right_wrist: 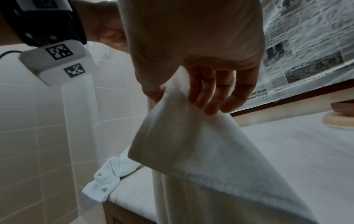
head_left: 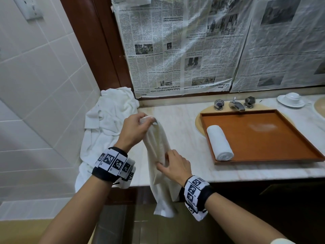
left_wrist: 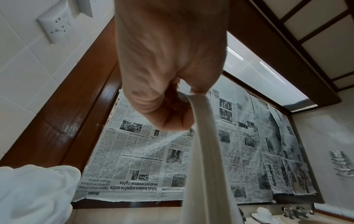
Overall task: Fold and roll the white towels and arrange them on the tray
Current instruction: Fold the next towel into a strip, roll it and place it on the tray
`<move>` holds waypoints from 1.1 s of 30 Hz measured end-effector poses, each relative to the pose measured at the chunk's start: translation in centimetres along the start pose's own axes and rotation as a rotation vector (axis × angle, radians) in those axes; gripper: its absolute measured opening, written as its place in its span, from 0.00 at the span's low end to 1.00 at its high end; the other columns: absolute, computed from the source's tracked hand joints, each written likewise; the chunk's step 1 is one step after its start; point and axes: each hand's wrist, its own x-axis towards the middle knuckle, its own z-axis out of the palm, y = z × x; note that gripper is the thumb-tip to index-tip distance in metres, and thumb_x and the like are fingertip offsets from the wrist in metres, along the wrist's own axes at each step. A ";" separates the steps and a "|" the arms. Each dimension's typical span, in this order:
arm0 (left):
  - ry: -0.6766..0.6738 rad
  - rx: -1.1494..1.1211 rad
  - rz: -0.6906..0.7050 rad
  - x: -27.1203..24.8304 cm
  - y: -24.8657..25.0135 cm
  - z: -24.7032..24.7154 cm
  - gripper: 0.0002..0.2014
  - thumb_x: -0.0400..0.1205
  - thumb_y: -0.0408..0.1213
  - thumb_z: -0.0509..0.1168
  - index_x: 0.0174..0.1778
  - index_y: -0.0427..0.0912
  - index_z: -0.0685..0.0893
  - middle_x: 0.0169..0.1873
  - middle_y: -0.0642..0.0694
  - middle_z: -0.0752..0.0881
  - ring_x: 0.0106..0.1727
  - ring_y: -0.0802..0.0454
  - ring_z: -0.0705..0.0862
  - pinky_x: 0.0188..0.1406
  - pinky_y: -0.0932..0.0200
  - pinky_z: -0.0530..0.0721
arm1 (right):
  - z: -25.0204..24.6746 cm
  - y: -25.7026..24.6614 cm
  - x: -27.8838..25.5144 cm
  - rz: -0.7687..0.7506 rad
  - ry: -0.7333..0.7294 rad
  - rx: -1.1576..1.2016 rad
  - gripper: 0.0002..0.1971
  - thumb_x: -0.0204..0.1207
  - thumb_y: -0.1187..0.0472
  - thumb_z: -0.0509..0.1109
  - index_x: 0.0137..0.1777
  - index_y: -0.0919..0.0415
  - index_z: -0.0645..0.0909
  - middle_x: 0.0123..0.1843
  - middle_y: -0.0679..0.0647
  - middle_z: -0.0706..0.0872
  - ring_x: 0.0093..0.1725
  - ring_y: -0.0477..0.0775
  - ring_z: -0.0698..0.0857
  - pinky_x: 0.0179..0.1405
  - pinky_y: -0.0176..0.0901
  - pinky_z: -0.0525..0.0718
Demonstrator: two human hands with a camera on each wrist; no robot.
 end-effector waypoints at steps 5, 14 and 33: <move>0.033 -0.012 0.015 0.6 -0.4 -1.0 0.16 0.79 0.53 0.69 0.36 0.43 0.88 0.33 0.42 0.86 0.36 0.50 0.82 0.36 0.51 0.79 | -0.5 1.5 0.9 0.048 -0.014 0.062 0.09 0.75 0.51 0.62 0.44 0.58 0.73 0.45 0.52 0.81 0.45 0.62 0.80 0.44 0.52 0.80; 0.089 0.065 -0.010 1.4 -4.9 -5.7 0.12 0.84 0.48 0.69 0.38 0.47 0.89 0.34 0.53 0.88 0.38 0.58 0.82 0.35 0.68 0.73 | -9.4 6.9 4.7 0.017 0.093 0.178 0.13 0.81 0.52 0.71 0.36 0.55 0.85 0.32 0.52 0.85 0.35 0.55 0.83 0.34 0.48 0.79; -0.037 0.081 0.040 7.1 -4.9 -11.4 0.05 0.83 0.40 0.72 0.45 0.43 0.90 0.37 0.44 0.86 0.38 0.47 0.86 0.38 0.50 0.91 | -26.2 1.3 11.0 -0.174 -0.047 0.123 0.11 0.78 0.50 0.75 0.39 0.55 0.87 0.33 0.62 0.85 0.31 0.54 0.89 0.21 0.33 0.75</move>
